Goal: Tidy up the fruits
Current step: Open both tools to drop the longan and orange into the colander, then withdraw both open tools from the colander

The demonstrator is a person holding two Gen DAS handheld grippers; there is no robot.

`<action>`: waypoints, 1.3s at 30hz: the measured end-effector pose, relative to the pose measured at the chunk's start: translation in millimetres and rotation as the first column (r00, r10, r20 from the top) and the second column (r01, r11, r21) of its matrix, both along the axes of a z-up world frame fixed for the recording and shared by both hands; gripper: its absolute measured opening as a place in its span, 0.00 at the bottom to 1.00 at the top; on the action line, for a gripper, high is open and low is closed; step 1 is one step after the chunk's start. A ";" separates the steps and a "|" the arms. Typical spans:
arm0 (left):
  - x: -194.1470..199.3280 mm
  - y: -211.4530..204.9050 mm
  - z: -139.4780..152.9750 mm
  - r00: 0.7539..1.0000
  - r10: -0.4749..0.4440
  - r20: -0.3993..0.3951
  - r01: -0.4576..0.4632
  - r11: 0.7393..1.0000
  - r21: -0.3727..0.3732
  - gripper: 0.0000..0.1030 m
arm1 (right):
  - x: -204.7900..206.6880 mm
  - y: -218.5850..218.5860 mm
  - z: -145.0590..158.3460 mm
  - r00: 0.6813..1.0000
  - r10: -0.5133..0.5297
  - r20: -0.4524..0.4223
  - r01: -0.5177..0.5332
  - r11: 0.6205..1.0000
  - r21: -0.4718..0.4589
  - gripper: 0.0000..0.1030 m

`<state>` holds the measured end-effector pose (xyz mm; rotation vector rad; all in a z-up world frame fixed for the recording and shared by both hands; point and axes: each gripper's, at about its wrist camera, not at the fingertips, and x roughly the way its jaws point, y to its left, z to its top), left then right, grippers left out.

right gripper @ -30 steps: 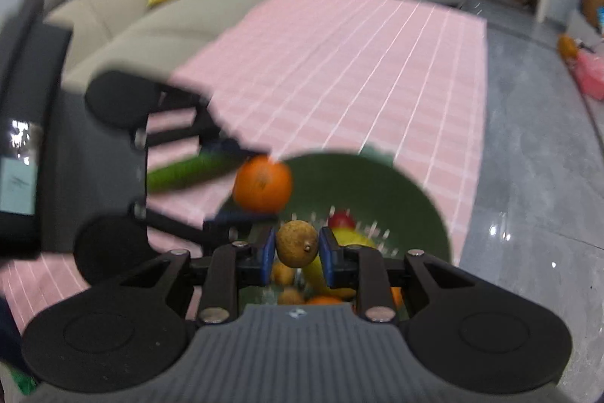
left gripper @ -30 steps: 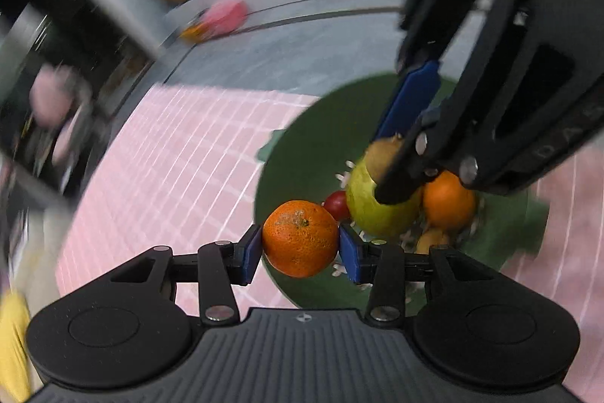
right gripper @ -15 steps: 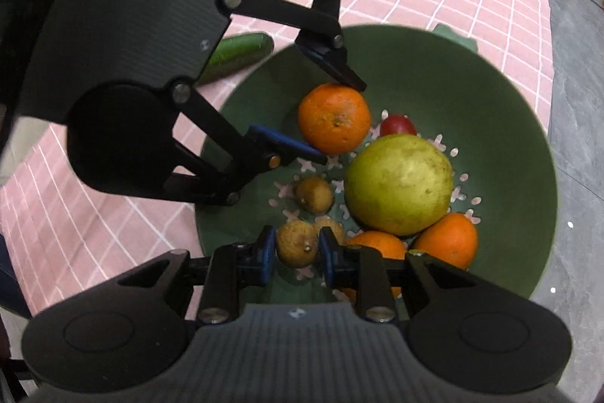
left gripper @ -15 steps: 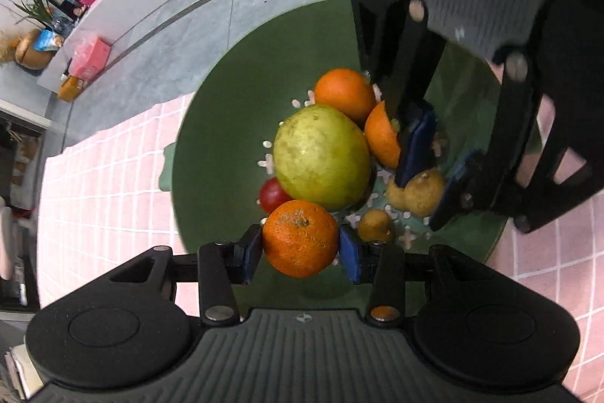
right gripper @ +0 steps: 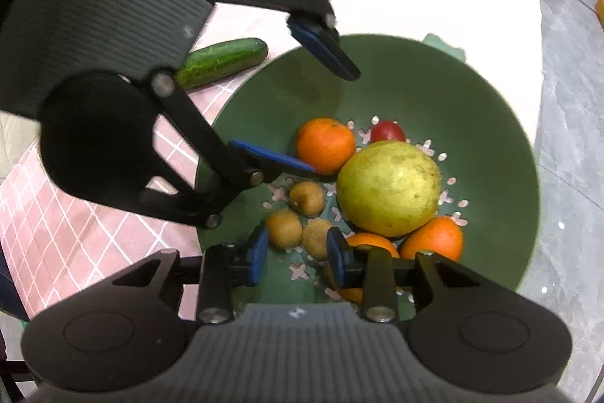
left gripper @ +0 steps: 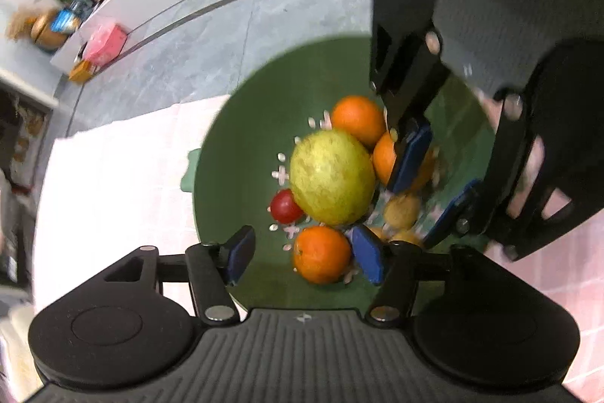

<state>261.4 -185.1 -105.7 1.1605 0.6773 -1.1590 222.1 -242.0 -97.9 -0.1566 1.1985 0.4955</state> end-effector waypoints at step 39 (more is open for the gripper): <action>-135.1 209.3 56.4 0.681 0.709 -0.183 -0.702 0.561 -0.439 0.71 | -124.4 68.9 88.8 0.984 -0.083 0.157 0.085 0.996 -0.004 0.38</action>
